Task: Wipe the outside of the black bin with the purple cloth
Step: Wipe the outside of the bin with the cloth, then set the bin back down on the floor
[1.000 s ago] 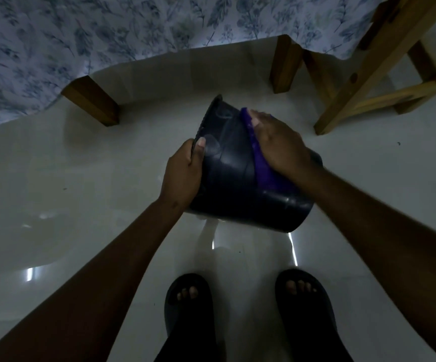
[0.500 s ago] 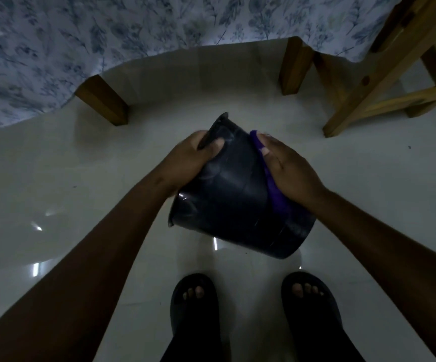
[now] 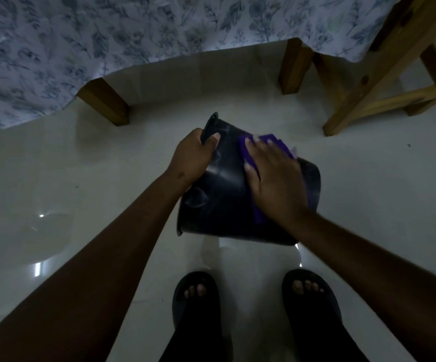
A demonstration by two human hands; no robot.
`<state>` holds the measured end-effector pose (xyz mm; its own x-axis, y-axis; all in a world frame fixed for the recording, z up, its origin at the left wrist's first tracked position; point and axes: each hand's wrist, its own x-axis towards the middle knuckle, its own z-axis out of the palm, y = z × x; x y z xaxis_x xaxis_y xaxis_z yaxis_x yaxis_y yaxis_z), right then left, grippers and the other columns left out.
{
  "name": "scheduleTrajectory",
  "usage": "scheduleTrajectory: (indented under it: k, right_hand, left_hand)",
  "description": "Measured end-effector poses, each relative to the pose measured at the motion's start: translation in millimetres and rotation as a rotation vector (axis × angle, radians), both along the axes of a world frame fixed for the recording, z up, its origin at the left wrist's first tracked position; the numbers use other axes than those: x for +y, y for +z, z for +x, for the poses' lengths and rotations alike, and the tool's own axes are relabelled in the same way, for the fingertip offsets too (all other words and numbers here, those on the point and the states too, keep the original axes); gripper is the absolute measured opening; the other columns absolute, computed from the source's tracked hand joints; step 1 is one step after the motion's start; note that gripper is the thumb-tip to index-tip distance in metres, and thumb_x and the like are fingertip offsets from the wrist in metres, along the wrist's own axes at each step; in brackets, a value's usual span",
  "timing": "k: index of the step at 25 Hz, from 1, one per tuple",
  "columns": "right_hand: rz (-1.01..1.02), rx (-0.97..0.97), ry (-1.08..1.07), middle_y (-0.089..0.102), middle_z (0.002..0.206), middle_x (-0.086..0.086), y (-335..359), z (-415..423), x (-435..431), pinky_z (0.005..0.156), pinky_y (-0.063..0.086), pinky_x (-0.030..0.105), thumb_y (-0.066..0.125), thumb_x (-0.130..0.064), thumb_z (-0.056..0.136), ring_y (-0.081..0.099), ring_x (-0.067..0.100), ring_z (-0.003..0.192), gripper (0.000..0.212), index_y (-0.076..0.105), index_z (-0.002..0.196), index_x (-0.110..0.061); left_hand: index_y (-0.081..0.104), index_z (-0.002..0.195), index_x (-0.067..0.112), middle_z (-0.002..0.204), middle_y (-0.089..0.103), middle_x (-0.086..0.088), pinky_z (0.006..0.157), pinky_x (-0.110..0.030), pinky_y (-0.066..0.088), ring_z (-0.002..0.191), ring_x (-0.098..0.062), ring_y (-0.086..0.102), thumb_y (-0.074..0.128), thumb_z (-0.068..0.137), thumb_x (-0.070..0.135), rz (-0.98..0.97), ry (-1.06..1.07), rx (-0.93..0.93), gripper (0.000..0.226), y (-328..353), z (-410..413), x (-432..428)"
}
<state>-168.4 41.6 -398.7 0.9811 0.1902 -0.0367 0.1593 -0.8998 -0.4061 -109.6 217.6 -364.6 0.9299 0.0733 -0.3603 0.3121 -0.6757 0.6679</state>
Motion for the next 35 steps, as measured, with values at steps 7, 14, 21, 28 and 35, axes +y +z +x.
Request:
scheduleTrajectory:
  k: [7,14,21,28,35]
  right_hand:
    - [0.076,0.196,-0.102,0.04,0.151,0.007,1.0,26.5,1.9,0.114,0.021,0.041,0.039,-0.045,0.096,0.039,0.027,0.137,0.063,0.024,0.15,-0.016]
    - [0.172,-0.082,-0.092,0.047,0.147,0.009,3.4,-8.2,2.1,0.113,0.016,0.033,0.05,-0.017,0.095,0.043,0.025,0.136,0.047,0.044,0.141,-0.007]
    - [0.476,-0.075,-0.219,0.061,0.128,-0.001,27.5,27.4,0.5,0.1,0.039,0.016,0.041,-0.019,0.099,0.058,0.012,0.112,0.038,0.049,0.136,-0.013]
    - [0.517,-0.04,-0.184,0.065,0.118,0.004,54.1,27.3,-22.4,0.082,0.039,0.02,0.039,-0.016,0.099,0.055,0.007,0.096,0.032,0.053,0.128,-0.016]
    - [0.495,0.032,-0.21,0.065,0.117,0.004,49.2,15.7,-43.0,0.089,0.046,0.03,0.038,-0.019,0.099,0.061,0.018,0.103,0.034,0.052,0.13,-0.016]
  left_hand:
    - [0.058,0.104,0.008,0.089,0.06,-0.002,0.056,-0.014,0.036,0.067,0.0,0.05,0.044,0.098,0.041,0.036,0.077,-0.071,0.036,-6.9,-19.7,6.2]
    - [0.056,0.088,0.015,0.073,0.055,0.008,0.051,0.0,0.038,0.064,-0.003,0.052,0.049,0.097,0.038,-0.046,0.086,-0.136,0.026,9.1,-30.1,1.5]
    - [0.058,0.104,0.021,0.096,0.066,0.009,0.074,-0.016,0.052,0.083,-0.005,0.062,0.067,0.083,0.043,0.045,-0.111,-0.319,0.032,49.3,-39.8,0.2]
    - [0.056,0.113,0.019,0.079,0.071,-0.007,0.055,-0.025,0.046,0.069,-0.026,0.068,0.057,0.092,0.041,0.437,-0.381,-0.473,0.031,40.6,-64.5,-23.5]
    - [0.049,0.11,0.016,0.085,0.07,-0.01,0.063,-0.04,0.058,0.075,-0.024,0.068,0.041,0.1,0.028,0.44,-0.423,-0.271,0.018,17.7,-75.3,-50.1]
